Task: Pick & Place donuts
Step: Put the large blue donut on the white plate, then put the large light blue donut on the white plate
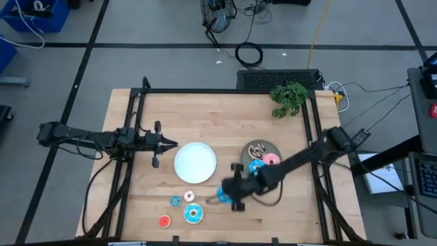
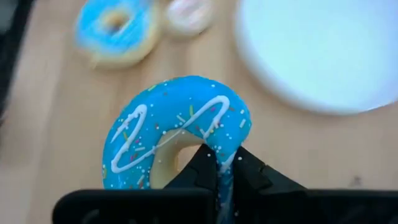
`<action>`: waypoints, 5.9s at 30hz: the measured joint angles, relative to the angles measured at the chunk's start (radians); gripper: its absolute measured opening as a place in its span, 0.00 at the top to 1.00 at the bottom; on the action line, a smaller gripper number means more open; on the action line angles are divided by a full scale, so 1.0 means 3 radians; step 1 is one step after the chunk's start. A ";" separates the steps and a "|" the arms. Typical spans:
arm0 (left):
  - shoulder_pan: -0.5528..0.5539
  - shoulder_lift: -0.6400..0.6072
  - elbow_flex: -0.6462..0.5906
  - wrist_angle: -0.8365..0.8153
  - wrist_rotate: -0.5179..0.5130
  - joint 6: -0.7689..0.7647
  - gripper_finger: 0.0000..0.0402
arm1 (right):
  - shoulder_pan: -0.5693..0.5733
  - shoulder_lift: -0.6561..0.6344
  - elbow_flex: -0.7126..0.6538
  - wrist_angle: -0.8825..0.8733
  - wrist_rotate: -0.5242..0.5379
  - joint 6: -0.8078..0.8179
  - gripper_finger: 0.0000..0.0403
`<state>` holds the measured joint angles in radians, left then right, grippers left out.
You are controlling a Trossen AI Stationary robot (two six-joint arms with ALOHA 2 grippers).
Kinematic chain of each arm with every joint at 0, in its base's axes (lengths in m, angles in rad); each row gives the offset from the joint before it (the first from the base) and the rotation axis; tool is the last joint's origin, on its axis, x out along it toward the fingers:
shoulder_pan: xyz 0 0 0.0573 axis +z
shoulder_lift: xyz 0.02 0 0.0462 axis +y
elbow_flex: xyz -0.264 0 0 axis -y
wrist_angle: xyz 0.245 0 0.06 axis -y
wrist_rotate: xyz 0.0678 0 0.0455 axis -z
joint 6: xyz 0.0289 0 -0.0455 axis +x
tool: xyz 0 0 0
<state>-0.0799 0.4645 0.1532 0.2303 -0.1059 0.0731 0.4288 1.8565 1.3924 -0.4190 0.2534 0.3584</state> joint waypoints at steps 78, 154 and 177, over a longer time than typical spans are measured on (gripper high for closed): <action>0.0001 -0.0007 0.0003 0.0024 -0.0423 0.0350 0.91 | -0.1598 0.1250 0.1257 -0.0105 -0.0844 -0.1446 0.53; 0.0002 0.0001 0.0000 -0.0078 -0.0698 0.0164 0.91 | 0.0153 0.0627 0.0879 0.1161 0.0534 -0.0770 0.93; 0.0003 0.0000 0.0000 -0.0077 -0.0688 0.0177 0.91 | 0.0059 0.1677 0.2173 0.0190 -0.0412 -0.0342 0.44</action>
<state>-0.0792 0.4646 0.1532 0.2071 -0.3122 0.1261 0.4464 2.3596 2.0445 -0.3618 0.1300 0.2559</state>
